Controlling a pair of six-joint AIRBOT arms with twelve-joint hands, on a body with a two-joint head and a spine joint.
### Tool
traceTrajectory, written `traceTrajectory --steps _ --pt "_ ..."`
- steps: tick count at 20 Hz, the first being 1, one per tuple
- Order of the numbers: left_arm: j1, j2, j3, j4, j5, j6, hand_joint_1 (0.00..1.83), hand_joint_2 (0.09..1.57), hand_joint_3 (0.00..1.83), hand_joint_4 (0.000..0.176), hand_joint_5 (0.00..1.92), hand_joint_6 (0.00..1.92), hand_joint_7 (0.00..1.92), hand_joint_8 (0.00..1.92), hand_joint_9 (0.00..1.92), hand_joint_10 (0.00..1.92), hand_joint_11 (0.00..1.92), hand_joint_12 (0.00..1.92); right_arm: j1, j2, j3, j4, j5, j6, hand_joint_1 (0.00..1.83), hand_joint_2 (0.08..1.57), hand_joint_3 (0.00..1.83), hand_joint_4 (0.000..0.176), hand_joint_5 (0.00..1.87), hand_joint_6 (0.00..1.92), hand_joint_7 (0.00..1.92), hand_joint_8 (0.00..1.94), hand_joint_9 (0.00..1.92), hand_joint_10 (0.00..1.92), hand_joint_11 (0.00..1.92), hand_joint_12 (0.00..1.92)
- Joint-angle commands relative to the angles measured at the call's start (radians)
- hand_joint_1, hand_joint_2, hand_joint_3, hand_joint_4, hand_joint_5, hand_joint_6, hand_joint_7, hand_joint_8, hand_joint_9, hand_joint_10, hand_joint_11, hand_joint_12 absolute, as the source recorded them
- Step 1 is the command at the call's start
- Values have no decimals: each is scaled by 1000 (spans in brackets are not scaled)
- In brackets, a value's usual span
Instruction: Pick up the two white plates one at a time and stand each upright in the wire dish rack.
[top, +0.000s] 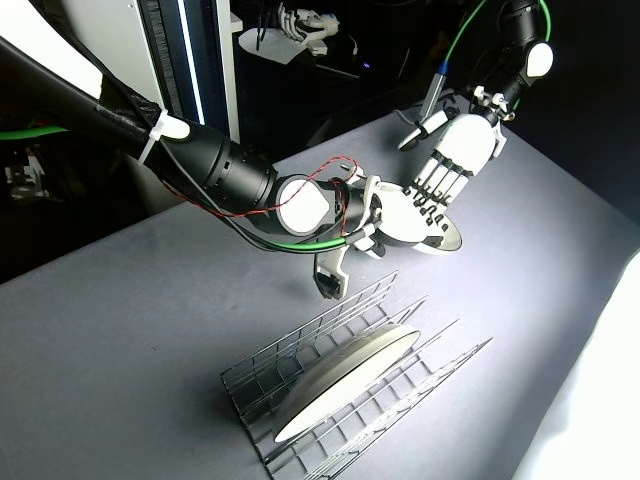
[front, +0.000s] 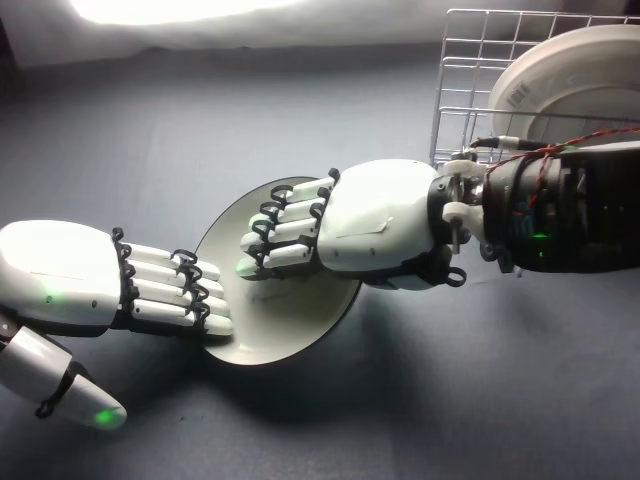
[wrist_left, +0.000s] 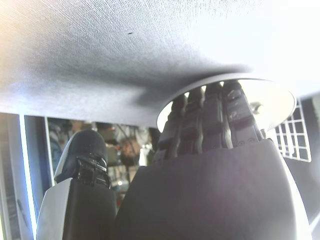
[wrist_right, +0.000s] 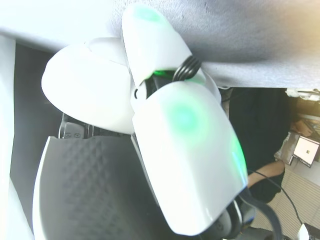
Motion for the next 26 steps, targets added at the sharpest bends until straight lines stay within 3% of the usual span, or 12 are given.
traceTrajectory --steps 1,3,5,6,7,9,13,15,18,21,23,26 --pt "11 -9 1 47 2 -10 0 1250 1 0 117 0 102 1 70 2 22 15 13 -4 3 28 58 -1 1535 1165 0 0 95 6 52 10 80 20 0 588" --pt "11 -9 2 47 2 -10 0 1254 2 0 119 2 105 3 73 3 26 17 14 -11 6 28 55 -1 1446 1082 0 0 266 25 326 21 344 63 8 1074" --pt "11 -9 2 47 2 -10 0 1257 3 0 108 0 84 0 47 0 9 10 14 -14 7 28 53 -2 1764 1059 0 0 746 63 820 38 836 83 639 1378" --pt "11 -9 2 47 2 -10 0 1258 3 0 123 6 98 6 59 6 18 14 15 -14 7 28 53 -2 1543 1082 0 0 898 844 997 491 950 764 848 1451" --pt "11 -9 2 47 2 -10 0 1256 2 0 121 5 98 6 57 4 20 15 15 -14 7 28 53 -2 1407 1102 4 0 929 1123 974 699 990 974 874 1245" --pt "11 -9 2 46 2 -10 0 1249 0 0 107 0 91 2 55 3 25 18 16 -14 8 28 53 -2 1487 1088 2 0 918 1122 998 658 1058 867 853 1486" --pt "-3 -8 8 46 -1 -19 0 1261 4 0 111 4 96 4 63 4 30 21 15 -12 8 28 57 -3 1380 1099 0 0 902 1169 973 783 1069 985 982 1131" --pt "-38 -4 18 46 -6 -37 0 1255 1 0 103 4 89 3 54 3 21 18 15 -3 5 28 75 -3 1487 1086 0 0 891 1142 999 664 1082 845 891 1460" --pt "-143 12 29 46 -20 -61 0 1256 1 0 96 6 75 2 38 2 7 13 22 42 -27 28 129 -1 1378 1103 1 0 908 1197 966 768 1048 993 946 1155" --pt "-257 34 30 47 -33 -76 0 1255 1 0 90 2 78 3 41 2 1 10 38 108 -97 88 143 0 1485 1100 2 0 891 1177 941 721 1027 893 874 1502" --pt "-328 46 34 47 -41 -81 0 1254 0 0 98 5 83 4 50 5 15 17 57 160 -150 106 154 0 1374 1117 0 0 915 1225 932 808 989 1042 929 1200" --pt "-393 59 42 48 -52 -82 0 1252 0 0 86 0 76 0 43 1 7 14 99 241 -249 177 158 0 1366 1129 1 0 894 1245 909 868 955 1108 924 1181"
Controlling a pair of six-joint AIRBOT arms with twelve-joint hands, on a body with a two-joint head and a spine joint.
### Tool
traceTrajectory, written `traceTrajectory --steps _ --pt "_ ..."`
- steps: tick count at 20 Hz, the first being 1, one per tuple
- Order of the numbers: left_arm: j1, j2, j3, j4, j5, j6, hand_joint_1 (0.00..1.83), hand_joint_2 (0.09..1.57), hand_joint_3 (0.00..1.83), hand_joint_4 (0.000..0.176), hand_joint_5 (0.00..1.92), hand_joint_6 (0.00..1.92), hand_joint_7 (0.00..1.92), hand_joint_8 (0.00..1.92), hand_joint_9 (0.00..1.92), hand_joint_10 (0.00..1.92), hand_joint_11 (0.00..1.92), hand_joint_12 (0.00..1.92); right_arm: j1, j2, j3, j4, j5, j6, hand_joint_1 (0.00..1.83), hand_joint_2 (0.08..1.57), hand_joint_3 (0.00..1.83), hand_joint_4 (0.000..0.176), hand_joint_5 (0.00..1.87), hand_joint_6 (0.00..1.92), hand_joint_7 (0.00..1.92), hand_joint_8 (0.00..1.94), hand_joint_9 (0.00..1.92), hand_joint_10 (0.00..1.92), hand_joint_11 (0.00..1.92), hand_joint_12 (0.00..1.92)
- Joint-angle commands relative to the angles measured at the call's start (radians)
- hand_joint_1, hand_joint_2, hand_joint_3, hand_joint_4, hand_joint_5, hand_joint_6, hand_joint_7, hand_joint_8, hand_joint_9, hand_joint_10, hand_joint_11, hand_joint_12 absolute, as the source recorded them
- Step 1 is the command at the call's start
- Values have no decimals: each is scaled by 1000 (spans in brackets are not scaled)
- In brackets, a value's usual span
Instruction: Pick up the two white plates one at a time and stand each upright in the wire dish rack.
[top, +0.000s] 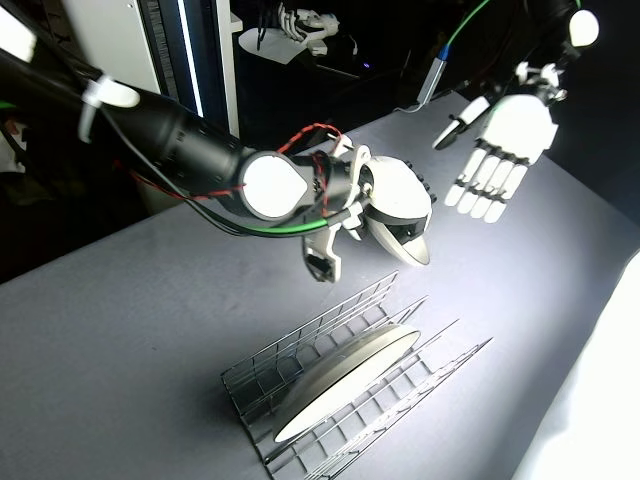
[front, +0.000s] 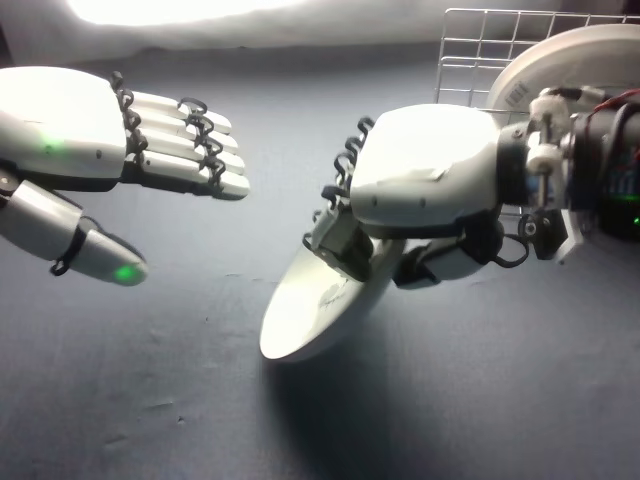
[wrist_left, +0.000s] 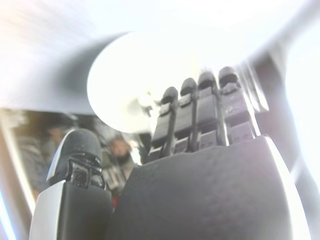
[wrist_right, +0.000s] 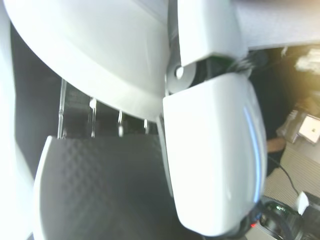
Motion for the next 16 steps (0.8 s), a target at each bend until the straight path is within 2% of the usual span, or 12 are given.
traceTrajectory --steps 1,8,9,12,13,14,15,16 --pt "-14 15 9 -81 -40 -5 0 1252 0 0 94 4 84 4 52 5 16 18 21 11 -18 59 95 5 1368 1125 0 0 899 1242 927 830 967 1092 927 1168" --pt "-19 19 28 -63 -15 -5 0 1255 0 0 117 5 99 4 60 2 15 20 78 149 -180 231 111 9 1364 1133 0 0 901 1276 908 845 938 1097 892 1175" --pt "-17 19 31 -59 -10 -5 0 1255 0 0 114 4 99 4 61 3 17 22 84 165 -199 262 111 10 1458 1121 2 0 880 1244 909 795 950 1000 851 1469" --pt "-5 19 34 -58 -8 -5 0 1259 2 0 121 6 105 5 64 5 14 21 105 213 -251 381 116 16 1480 1125 0 0 866 1249 888 816 934 996 846 1545" --pt "-3 20 34 -58 -8 -5 0 1259 2 0 131 9 109 6 65 5 15 22 110 224 -262 421 118 17 1482 1117 0 0 887 1223 914 770 956 963 851 1532" --pt "-1 20 34 -57 -8 -5 0 1258 2 0 135 10 113 7 68 6 18 23 115 230 -269 454 118 18 1390 1121 2 0 908 1246 923 810 963 1045 888 1298" --pt "2 20 34 -56 -8 -5 0 1260 3 0 136 9 115 8 73 7 22 26 121 240 -277 506 118 18 1372 1126 0 0 908 1252 915 834 959 1071 909 1200" --pt "5 20 35 -56 -8 -5 0 1261 2 0 139 9 116 7 75 7 29 29 126 251 -284 562 118 19 1462 1109 1 0 904 1188 941 741 983 960 868 1459"
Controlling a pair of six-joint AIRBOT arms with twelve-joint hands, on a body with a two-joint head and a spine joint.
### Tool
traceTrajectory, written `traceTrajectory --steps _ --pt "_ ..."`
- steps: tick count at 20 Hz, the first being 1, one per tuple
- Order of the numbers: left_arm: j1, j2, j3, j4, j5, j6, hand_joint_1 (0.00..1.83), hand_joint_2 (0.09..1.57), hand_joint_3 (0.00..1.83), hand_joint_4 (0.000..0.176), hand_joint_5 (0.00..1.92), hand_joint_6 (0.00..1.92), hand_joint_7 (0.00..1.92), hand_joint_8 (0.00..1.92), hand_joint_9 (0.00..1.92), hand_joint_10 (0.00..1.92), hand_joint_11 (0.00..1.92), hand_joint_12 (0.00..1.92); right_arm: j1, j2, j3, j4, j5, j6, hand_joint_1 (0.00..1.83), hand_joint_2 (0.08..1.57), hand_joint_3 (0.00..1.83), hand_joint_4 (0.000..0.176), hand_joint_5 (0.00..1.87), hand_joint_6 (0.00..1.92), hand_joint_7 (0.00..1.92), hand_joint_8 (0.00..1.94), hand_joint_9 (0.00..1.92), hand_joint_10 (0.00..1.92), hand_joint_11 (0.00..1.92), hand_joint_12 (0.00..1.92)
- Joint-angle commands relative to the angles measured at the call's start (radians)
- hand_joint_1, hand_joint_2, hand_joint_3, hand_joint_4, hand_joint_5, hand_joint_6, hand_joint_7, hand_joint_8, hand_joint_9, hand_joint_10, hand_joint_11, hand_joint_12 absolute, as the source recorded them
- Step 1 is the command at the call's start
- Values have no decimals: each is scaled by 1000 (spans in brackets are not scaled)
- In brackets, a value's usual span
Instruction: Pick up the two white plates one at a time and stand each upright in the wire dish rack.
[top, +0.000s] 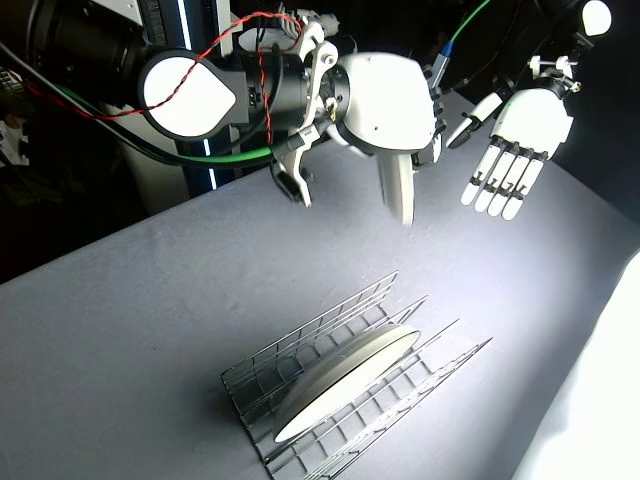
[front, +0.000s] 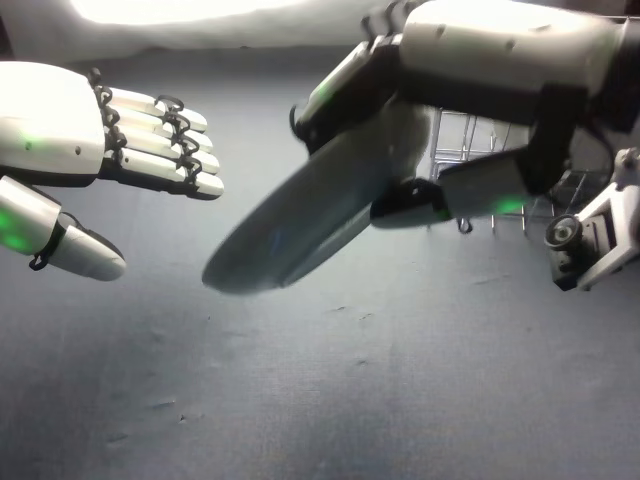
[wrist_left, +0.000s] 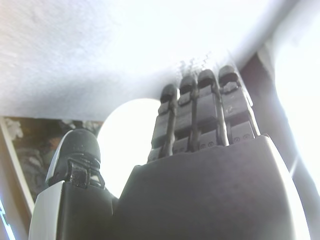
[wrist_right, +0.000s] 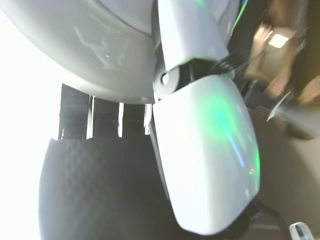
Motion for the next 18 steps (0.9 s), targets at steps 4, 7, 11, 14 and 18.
traceTrajectory --steps 4,7,11,14,18 --pt "9 14 4 -77 -20 -3 0 1254 0 0 111 1 76 1 37 1 5 5 30 34 -8 205 135 17 1391 1117 4 0 909 1207 927 828 976 1047 888 1298" --pt "17 14 5 -73 -18 -3 0 1262 3 0 100 0 79 4 38 5 0 0 32 53 -8 332 134 19 1365 1131 0 0 898 1257 909 874 945 1100 909 1168" --pt "19 14 4 -72 -18 -3 0 1260 1 0 106 3 90 6 48 7 0 0 32 75 -8 489 129 21 1373 1106 0 0 936 1190 981 758 994 1028 946 1114" --pt "20 15 1 -70 -18 -3 0 1265 3 0 97 1 85 2 47 4 8 4 33 93 -3 565 125 22 1462 1118 0 0 876 1214 911 798 969 976 871 1477" --pt "20 16 -1 -69 -18 -3 0 1267 3 0 101 13 79 10 44 9 5 2 32 112 19 595 118 21 1485 1094 0 0 917 1154 986 639 1027 866 879 1498"
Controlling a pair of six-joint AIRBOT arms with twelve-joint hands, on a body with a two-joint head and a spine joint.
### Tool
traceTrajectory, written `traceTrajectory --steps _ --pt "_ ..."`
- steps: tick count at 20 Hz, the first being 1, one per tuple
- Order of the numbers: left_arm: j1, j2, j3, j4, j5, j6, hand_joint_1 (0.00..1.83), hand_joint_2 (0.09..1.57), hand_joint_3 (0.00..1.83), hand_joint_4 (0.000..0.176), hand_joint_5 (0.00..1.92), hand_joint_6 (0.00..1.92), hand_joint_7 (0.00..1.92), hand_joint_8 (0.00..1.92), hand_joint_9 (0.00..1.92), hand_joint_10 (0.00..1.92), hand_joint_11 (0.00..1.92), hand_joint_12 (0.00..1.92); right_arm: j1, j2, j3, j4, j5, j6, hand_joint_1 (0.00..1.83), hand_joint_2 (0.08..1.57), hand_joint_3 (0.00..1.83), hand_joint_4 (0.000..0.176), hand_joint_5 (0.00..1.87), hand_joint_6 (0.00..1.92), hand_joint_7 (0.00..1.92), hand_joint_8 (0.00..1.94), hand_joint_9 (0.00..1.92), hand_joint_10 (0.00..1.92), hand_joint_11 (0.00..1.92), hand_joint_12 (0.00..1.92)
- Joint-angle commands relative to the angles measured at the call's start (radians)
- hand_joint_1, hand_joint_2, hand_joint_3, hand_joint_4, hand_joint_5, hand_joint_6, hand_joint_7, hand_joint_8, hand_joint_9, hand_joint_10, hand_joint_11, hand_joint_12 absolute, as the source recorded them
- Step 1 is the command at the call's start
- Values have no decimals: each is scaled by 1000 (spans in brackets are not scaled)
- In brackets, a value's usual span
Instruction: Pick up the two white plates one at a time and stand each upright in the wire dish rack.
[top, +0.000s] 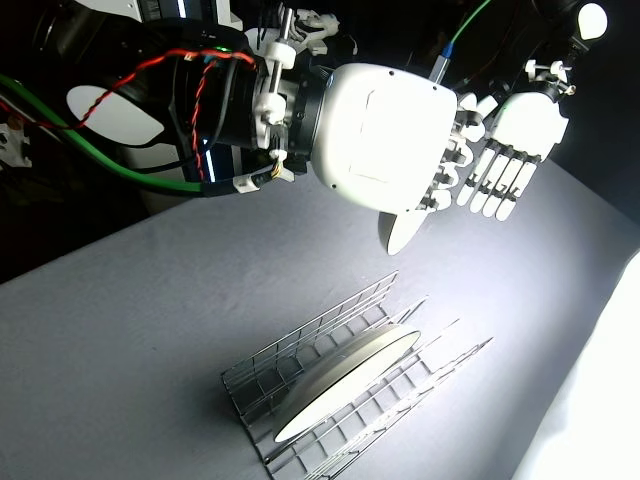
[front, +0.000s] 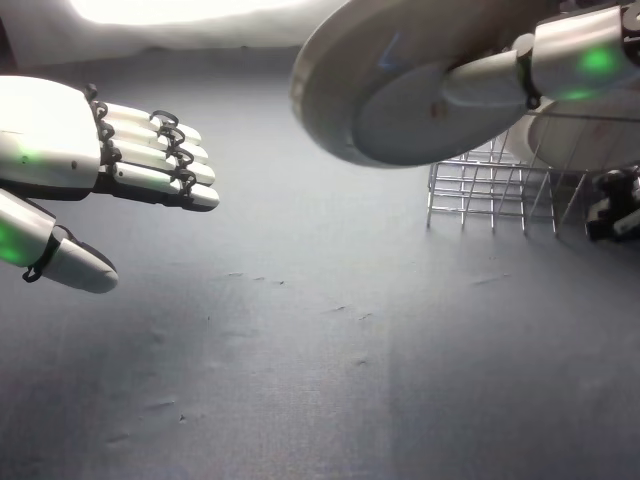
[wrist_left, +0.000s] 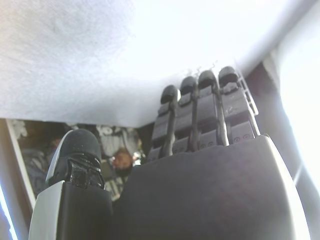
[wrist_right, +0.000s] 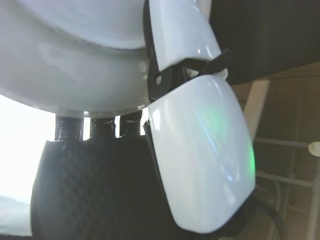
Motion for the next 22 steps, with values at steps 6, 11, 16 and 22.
traceTrajectory --steps 6,11,16,22 --pt "-5 14 -2 -74 -25 -2 0 1268 3 0 102 8 78 6 42 6 1 0 -12 28 40 16 137 19 1490 1086 1 0 929 1157 1007 650 1045 833 863 1455" --pt "-5 14 -4 -73 -27 -2 0 1260 0 0 108 7 83 5 43 4 6 3 -57 32 66 16 147 12 1483 1104 0 0 905 1183 960 675 1000 909 859 1531" --pt "-5 14 -5 -68 -28 -2 0 1254 0 0 89 5 66 3 28 0 0 0 -93 25 110 -8 155 5 1371 1128 0 0 906 1244 925 857 937 1091 908 1213" --pt "-5 14 -6 -67 -28 -2 0 1263 1 0 102 9 74 7 38 6 0 0 -159 21 144 -88 179 -4 1377 1095 0 0 961 1129 1025 745 985 1029 957 1137"
